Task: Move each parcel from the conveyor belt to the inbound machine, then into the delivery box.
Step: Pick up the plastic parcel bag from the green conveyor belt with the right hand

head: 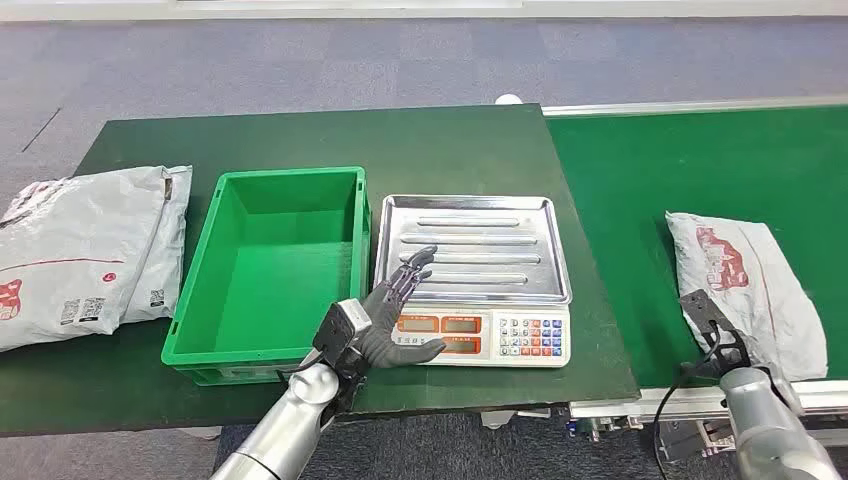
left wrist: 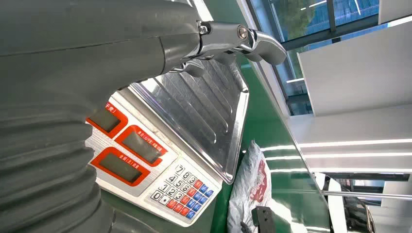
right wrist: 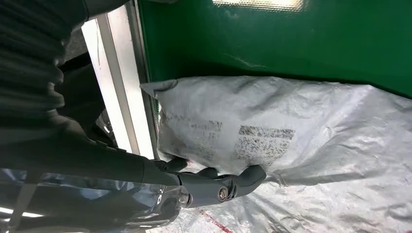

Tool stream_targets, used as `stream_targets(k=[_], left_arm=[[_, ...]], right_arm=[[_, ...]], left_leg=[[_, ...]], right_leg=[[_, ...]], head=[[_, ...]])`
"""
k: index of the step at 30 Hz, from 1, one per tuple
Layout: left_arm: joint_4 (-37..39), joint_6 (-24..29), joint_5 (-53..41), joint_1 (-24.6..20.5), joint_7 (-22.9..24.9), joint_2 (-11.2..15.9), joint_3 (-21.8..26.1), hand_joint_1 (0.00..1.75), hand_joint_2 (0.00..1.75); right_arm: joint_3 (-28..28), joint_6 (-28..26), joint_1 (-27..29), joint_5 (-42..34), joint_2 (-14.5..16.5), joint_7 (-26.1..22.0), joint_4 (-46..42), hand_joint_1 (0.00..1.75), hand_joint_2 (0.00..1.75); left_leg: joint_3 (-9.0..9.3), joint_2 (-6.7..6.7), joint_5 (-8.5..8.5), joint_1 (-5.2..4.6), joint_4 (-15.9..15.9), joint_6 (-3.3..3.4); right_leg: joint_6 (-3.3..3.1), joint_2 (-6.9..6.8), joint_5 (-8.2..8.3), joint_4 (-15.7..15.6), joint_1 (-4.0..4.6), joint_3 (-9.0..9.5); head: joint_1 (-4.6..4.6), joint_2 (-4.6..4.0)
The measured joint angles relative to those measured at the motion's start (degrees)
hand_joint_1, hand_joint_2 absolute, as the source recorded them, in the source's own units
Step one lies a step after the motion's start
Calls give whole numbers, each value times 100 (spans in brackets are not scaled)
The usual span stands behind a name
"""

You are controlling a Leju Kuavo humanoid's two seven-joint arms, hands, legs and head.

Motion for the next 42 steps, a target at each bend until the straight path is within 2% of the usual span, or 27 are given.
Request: stream_targets(k=[12, 13, 16, 17, 22, 28, 37, 40, 42], left_arm=[[64, 0, 1, -26, -2, -44, -2, 0, 175], [68, 0, 1, -29, -2, -45, -2, 0, 175], [78, 4, 5, -34, 1, -46, -2, 0, 175], [79, 7, 12, -35, 4, -46, -2, 0, 175], [74, 25, 86, -34, 34, -46, -6, 0, 175], [54, 82, 119, -31, 54, -44, -9, 0, 175], [-40, 125, 181, -17, 89, -35, -9, 0, 175], [-46, 128, 182, -17, 78, -28, -9, 0, 175], [-50, 131, 192, -17, 51, -25, -9, 0, 175]], right_arm=[[125, 18, 17, 0, 0, 7, 0, 0, 175], [131, 19, 17, 0, 0, 7, 0, 5, 175], [168, 42, 17, -16, 0, -4, -1, 136, 175], [179, 47, 18, -43, -1, -25, -4, 175, 175], [245, -60, 26, -329, -10, -270, -67, 175, 175], [357, -440, 57, -711, -9, -569, -191, 175, 175], [659, -1542, 89, -794, 92, -1076, -502, 175, 175], [708, -1813, 100, -1034, 144, -1418, -609, 175, 175], [691, -1971, 122, -1519, 186, -1959, -722, 175, 175]], left_leg=[[1, 0, 0, 0, 0, 0], [1, 0, 0, 0, 0, 0], [1, 0, 0, 0, 0, 0], [1, 0, 0, 0, 0, 0], [2, 1, 1, 0, 0, 1], [1, 0, 1, 0, 0, 0], [-1, -2, 1, 0, 0, 0], [-2, -3, 1, 0, 0, 0], [-4, -4, 1, 0, 0, 0]], right_leg=[[0, 0, 0, 0, 0, 1], [0, 0, 0, 0, 0, 2], [0, 0, 0, 0, 0, 2], [0, 0, 0, 0, 0, 2], [0, 1, 0, 0, 0, 3], [0, 0, 0, 0, 0, 3], [0, 0, 0, 1, 0, 1], [0, -1, 0, 1, 0, 0], [0, -2, 0, 1, 0, 0]], head=[[0, 0], [0, 0], [0, 0], [0, 0], [0, 0], [0, 0], [0, 0], [0, 0], [0, 0]])
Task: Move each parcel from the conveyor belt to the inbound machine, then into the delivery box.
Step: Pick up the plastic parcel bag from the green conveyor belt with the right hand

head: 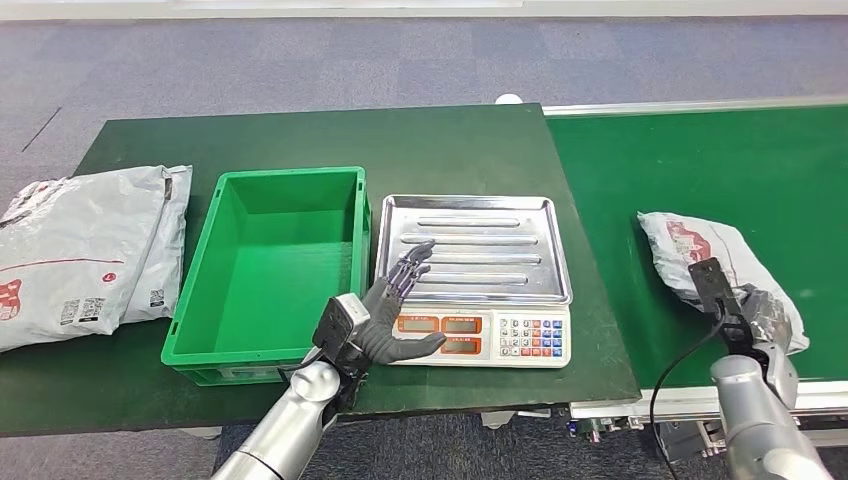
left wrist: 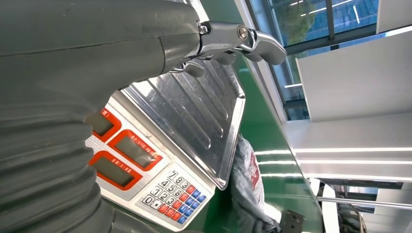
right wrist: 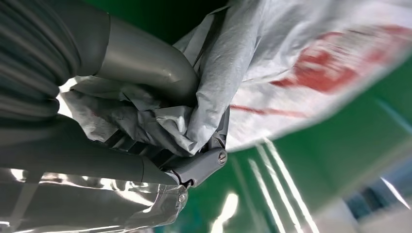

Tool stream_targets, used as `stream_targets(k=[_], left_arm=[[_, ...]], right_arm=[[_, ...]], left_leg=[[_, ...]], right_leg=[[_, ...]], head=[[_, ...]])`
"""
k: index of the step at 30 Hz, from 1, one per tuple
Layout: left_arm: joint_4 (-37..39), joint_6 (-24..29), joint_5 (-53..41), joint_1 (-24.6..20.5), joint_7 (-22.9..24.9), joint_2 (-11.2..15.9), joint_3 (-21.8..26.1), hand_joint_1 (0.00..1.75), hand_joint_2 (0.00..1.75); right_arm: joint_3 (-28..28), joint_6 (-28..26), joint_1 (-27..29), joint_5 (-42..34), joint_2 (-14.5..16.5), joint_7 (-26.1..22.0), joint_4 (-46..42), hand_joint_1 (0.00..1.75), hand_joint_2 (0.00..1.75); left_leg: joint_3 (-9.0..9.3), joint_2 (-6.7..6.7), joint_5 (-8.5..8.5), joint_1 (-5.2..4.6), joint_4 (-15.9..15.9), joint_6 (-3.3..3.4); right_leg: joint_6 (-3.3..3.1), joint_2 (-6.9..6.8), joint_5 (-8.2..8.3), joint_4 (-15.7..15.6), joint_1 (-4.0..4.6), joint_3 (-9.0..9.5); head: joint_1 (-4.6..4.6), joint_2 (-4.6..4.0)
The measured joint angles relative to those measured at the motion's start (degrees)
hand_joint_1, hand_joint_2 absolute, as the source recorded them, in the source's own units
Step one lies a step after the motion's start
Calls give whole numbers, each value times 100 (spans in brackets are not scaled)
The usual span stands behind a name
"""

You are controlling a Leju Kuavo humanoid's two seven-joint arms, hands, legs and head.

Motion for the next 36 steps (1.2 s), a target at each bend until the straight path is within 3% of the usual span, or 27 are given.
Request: stream_targets(k=[2, 5, 8, 11, 14, 20, 24, 27, 29, 32, 36], left_arm=[[-3, 1, 13, 0, -27, 0, 0, 0, 175], [-4, -10, 34, -2, -46, -3, -6, 0, 175], [-4, -15, 79, -6, -49, -3, -22, 0, 175], [-4, -15, 102, -9, -49, -3, -36, 0, 175], [-4, -15, 105, -10, -51, -3, -42, 0, 175], [-4, -15, 105, -10, -54, -3, -46, 0, 175], [-21, 27, 115, -7, -56, 8, -51, 0, 175], [-74, 98, 134, 19, -57, 38, -52, 0, 175], [-133, 138, 142, 61, -57, 63, -52, 0, 175], [-212, 166, 132, 110, -57, 89, -52, 0, 175], [-270, 57, 100, 103, -57, 92, -52, 0, 175]], right_arm=[[-157, 197, 13, -1016, 78, -824, -163, 175, 175], [-631, 1411, 30, -3117, 230, -1654, -462, 175, 175], [-960, 2426, 109, -4638, 365, -1749, -834, 175, 175], [-1107, 3010, 268, -5987, 533, -1595, -1352, 175, 175], [-1124, 3102, 416, -6549, 685, -1493, -1815, 175, 175], [-1124, 3142, 557, -6733, 836, -1449, -2288, 175, 175], [-1111, 3236, 671, -7555, 949, -1383, -2636, 175, 175], [-1029, 2752, 813, -7903, 1088, -1570, -3144, 175, 175], [-907, 1996, 947, -7676, 1175, -1937, -3607, 175, 175], [-689, 506, 1195, -6658, 1331, -2496, -4481, 175, 175], [-371, -1110, 1542, -5128, 1630, -2679, -5992, 175, 175]], left_leg=[[-1, 0, 0, 0, 0, 0], [-2, -5, 0, 1, 0, 0], [-4, -9, 1, 0, 0, 0], [-5, -7, 0, 0, 0, -1], [-6, -4, 0, 0, 0, -1], [-6, -4, 0, 0, 0, -1], [-9, -7, 0, 0, 0, -1], [-10, -8, 0, 0, -1, -1], [-11, -11, 0, 0, -1, -1], [-12, -15, 0, 0, -3, -2], [-12, -12, -1, 0, -7, -3]], right_leg=[[0, 0, 0, 0, 0, -1], [0, -5, 0, 0, 1, -2], [0, -9, 0, 0, 0, -3], [-1, -6, -1, 0, 0, -5], [-1, -3, -1, 0, 0, -8], [-1, -3, -1, 0, 0, -9], [-1, -7, -1, 0, 0, -8], [-1, -7, -1, 1, 0, -9], [-2, -10, -4, 1, 0, -10], [-2, -13, -7, 1, 0, -12], [-4, -11, -9, 1, 0, -15]], head=[[0, 0], [0, 0], [1, 0], [0, 0], [0, 0], [0, 0], [0, 0], [0, 0], [0, 0], [0, 0], [0, 0]])
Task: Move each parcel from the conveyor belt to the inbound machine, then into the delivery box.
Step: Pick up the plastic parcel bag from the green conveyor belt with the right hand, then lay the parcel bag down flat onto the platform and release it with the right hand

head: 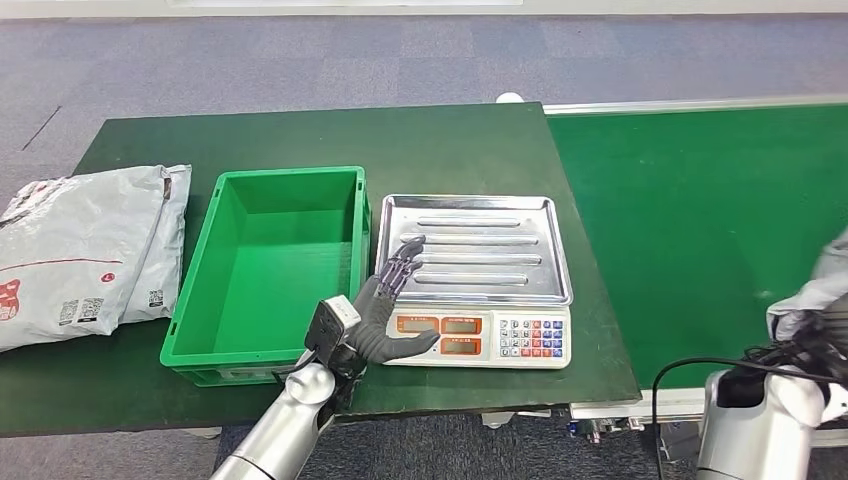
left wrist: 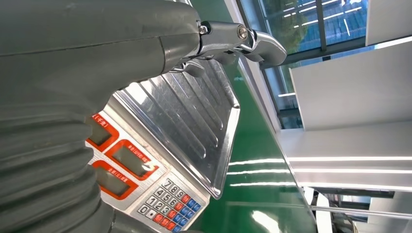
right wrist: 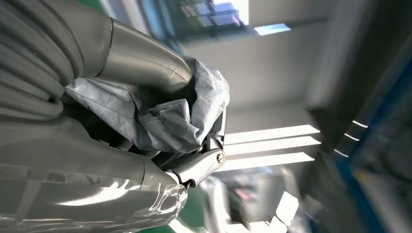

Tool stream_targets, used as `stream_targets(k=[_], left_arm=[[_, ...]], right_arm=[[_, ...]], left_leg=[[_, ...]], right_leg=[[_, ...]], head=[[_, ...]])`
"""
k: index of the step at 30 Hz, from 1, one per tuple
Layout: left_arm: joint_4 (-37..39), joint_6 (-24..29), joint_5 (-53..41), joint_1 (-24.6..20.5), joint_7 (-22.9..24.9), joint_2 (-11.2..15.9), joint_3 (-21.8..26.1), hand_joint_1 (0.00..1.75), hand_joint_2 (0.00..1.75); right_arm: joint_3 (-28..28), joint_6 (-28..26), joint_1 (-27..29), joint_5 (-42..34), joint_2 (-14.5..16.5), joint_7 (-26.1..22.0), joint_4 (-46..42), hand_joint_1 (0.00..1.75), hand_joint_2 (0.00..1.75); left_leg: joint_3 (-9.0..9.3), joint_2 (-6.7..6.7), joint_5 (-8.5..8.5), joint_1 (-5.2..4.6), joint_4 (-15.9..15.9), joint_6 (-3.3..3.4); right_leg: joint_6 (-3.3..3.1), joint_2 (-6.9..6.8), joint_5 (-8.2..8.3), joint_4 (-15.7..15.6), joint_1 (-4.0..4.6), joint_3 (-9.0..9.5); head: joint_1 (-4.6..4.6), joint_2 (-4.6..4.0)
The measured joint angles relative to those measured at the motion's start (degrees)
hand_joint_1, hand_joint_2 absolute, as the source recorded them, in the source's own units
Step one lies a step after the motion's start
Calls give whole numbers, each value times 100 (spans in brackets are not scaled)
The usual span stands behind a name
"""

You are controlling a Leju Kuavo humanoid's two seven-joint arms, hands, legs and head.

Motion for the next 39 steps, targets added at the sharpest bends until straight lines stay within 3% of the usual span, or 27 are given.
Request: stream_targets(k=[3, 5, 19, 24, 26, 29, 32, 34, 39], left_arm=[[0, -94, -1, -40, 0, -15, 0, 0, 175], [2, -123, -1, -62, 0, -29, 0, 0, 175], [26, -146, -1, -138, 0, -66, -9, 0, 175], [178, -171, 14, -317, 1, -134, -45, 0, 175], [226, -167, 29, -383, 1, -179, -46, 0, 175], [222, -177, 80, -398, 1, -205, -48, 0, 175], [192, -250, 112, -399, 0, -209, -48, 0, 175], [184, -296, 115, -405, 0, -210, -50, 0, 175], [204, -313, 116, -417, 0, -204, -62, 0, 175]], right_arm=[[313, -866, 67, 414, 79, -8, -885, 175, 175], [478, -1093, 66, 509, 107, -10, -1323, 175, 175], [668, -1173, -5, 766, 302, 7, -2392, 175, 175], [668, -1173, -273, 1357, 745, 5, -2790, 175, 175], [788, -1159, -531, 2023, 934, 31, -2799, 175, 175], [1453, -599, -1304, 4140, 956, 694, -2030, 175, 175], [2418, 1036, -2464, 6078, 793, 2137, -22, 175, 175], [2992, 1789, -3134, 6459, 706, 2604, 1673, 175, 175], [3976, 2409, -3686, 6574, 661, 2496, 4276, 175, 175]], left_leg=[[2, 7, 0, 0, 0, 0], [5, 13, 0, 0, 0, 0], [8, 13, 3, 0, 1, 0], [6, 14, 5, 1, 0, -4], [-13, 19, 6, 0, -3, -7], [-35, 67, -4, -3, -7, -18], [-1, 125, -2, -1, -7, -28], [27, 114, 24, 2, -4, -29], [-5, -34, 78, 19, -3, -44]], right_leg=[[0, 6, 0, 0, 0, -1], [-1, 10, 0, 0, 0, 0], [-1, 10, 6, 0, -1, 2], [-2, 12, 5, 2, 1, 1], [-2, 17, 6, 9, -1, 2], [-11, 64, 11, 18, -3, -2], [-27, 118, 29, 17, 3, -8], [-30, 107, 45, 17, 14, -8], [-33, -29, 48, 18, 26, -9]], head=[[0, 0], [0, 0], [0, 0], [0, 0], [1, 0], [1, 0], [0, 0], [0, 0], [-1, 0]])
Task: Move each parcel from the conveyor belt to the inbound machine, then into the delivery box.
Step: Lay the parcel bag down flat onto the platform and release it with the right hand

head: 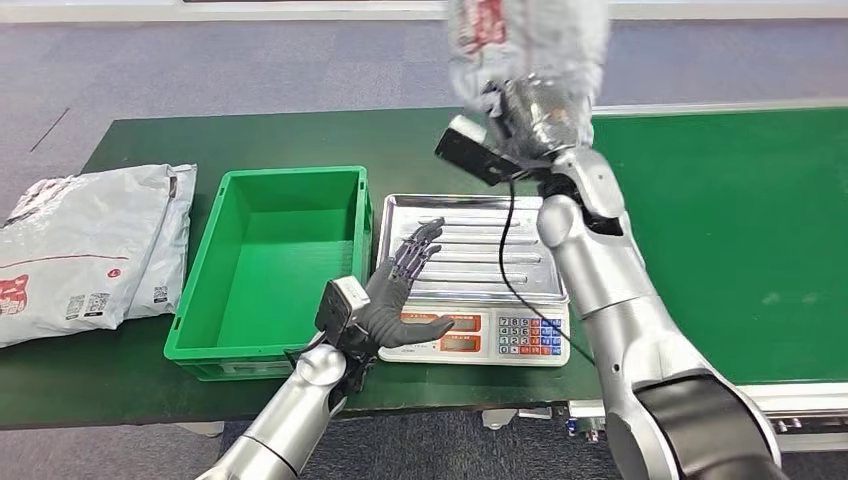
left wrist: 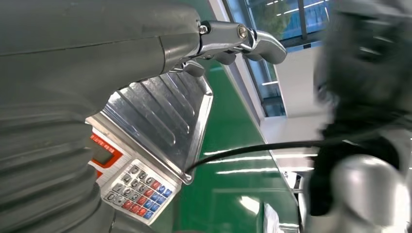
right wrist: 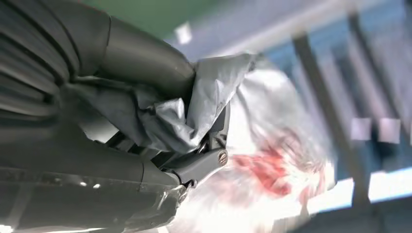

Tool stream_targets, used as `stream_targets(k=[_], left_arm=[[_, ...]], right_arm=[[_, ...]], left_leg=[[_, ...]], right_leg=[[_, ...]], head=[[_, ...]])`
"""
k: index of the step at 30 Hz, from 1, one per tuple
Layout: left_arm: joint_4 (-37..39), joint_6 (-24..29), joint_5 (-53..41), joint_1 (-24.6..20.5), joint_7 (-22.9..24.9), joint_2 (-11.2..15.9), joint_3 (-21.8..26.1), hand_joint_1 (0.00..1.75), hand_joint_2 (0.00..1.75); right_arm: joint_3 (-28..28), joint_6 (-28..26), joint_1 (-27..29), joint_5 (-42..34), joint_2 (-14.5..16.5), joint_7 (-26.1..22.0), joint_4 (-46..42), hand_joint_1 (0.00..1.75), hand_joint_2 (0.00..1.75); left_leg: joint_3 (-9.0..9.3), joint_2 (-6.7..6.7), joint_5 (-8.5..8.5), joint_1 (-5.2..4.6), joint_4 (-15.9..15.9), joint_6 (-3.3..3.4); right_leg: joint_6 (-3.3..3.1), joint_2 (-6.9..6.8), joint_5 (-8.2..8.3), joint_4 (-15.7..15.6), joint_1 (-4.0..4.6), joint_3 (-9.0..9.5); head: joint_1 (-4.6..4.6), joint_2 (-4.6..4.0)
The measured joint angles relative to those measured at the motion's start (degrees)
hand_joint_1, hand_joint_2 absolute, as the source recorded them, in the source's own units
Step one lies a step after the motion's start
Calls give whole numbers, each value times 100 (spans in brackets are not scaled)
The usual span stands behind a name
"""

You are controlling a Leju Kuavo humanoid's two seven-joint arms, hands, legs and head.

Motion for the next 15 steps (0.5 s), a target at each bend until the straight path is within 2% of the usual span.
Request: stream_targets(k=[5, 11, 15], left_arm=[[34, 13, 4, -2, 1, 5, -18, 0, 175], [102, 32, 5, 5, 10, 13, -22, 0, 175], [122, 14, 3, 4, 7, 16, -39, 0, 175]], right_arm=[[679, 339, -89, 55, -12, 87, 1052, 175, 175], [1155, 116, -66, 18, -40, 227, 1395, 175, 175], [1367, 572, -12, -349, -44, -64, 1469, 175, 175]], left_leg=[[-26, -12, -4, 5, 0, -5], [-37, 8, -16, 3, 1, -1], [-34, 20, -17, 3, 1, 0]], right_leg=[[-5, -11, -6, 0, -2, -21], [-2, 9, -9, -2, -5, -39], [-1, 23, -8, -2, -4, -42]], head=[[1, 0], [1, 0], [1, 0]])
